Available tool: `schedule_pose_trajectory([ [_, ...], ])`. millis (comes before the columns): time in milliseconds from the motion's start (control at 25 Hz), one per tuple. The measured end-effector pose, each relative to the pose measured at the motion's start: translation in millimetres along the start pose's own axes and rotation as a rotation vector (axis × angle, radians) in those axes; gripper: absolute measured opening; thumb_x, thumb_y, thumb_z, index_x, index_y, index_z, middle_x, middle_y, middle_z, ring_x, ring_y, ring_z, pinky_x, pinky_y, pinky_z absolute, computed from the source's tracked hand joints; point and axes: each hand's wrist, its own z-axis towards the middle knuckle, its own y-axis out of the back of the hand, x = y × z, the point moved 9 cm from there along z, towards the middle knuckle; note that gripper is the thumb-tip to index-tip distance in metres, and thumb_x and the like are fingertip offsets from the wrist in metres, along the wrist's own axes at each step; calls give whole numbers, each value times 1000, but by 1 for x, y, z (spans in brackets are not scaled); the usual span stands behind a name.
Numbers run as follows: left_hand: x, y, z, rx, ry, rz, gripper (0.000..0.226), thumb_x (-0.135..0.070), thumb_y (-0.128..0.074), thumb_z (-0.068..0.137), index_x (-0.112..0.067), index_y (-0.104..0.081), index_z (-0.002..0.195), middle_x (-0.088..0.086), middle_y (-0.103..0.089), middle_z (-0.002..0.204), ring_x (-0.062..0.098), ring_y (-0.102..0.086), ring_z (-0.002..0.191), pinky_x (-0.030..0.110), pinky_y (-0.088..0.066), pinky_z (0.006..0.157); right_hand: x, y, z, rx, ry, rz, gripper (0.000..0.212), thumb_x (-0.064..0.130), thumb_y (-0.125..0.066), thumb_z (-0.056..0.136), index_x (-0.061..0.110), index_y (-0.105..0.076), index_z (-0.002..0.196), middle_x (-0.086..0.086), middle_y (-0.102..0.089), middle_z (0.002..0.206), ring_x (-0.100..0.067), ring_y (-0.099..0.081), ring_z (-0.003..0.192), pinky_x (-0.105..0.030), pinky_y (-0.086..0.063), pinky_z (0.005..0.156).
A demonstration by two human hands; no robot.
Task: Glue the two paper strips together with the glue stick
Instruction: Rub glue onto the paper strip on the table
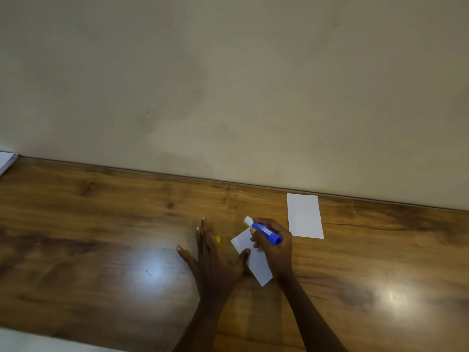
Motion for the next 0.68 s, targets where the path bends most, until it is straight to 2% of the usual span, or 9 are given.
schedule_pose_trajectory([
  [80,-1,-1,2,12,7,-16,111,-56,-73,59,-1,-20,139,17,-34,146,32,-26,135,61,7,103,5,5,0,-62,11,-8,7,11,-67,75,9,-62,79,2,-60,65,-1,-59,53,-7,-45,50],
  [160,-2,-2,4,16,0,-69,113,-56,-70,62,-5,-9,142,14,-24,151,23,-11,137,55,17,105,-2,11,-1,-141,-37,12,20,10,-70,73,23,-56,70,6,-59,63,-6,-59,55,-7,-44,50],
  [240,-2,-4,6,18,-4,-117,113,-56,-68,65,-8,-1,143,12,-20,153,18,-2,135,51,23,104,-13,17,-3,-228,-107,33,21,5,-66,76,21,-54,71,4,-56,63,-11,-56,54,-9,-44,50],
  [320,-2,-4,7,24,-2,-137,114,-55,-68,65,-10,3,142,11,-18,153,17,1,135,50,25,103,-14,14,-2,-197,-83,41,9,-2,-60,79,6,-58,80,0,-55,61,-7,-57,51,-7,-44,48],
  [360,-2,-4,7,26,-3,-143,114,-55,-68,65,-11,4,142,11,-17,153,17,1,135,50,25,103,-10,9,-1,-149,-52,31,11,-6,-58,79,4,-59,82,0,-57,63,-3,-58,50,-6,-45,49],
  [480,-2,-6,7,44,6,-173,116,-56,-68,65,-16,10,140,10,-16,154,16,3,135,48,29,102,-5,1,-1,-68,-33,-15,30,-9,-59,76,21,-54,74,1,-59,73,-6,-60,57,-4,-46,54],
  [600,-1,-7,7,54,8,-191,117,-58,-68,64,-20,15,138,10,-16,154,15,3,135,48,28,102,-7,7,-3,-151,-54,-58,34,-7,-65,73,24,-50,70,6,-56,69,-8,-54,60,0,-43,54],
  [680,-1,-8,7,56,13,-200,119,-58,-68,63,-20,15,138,10,-18,153,15,2,135,45,31,102,-8,8,-4,-171,-51,-77,30,-6,-67,71,21,-55,70,11,-54,64,-7,-55,56,0,-42,52],
])
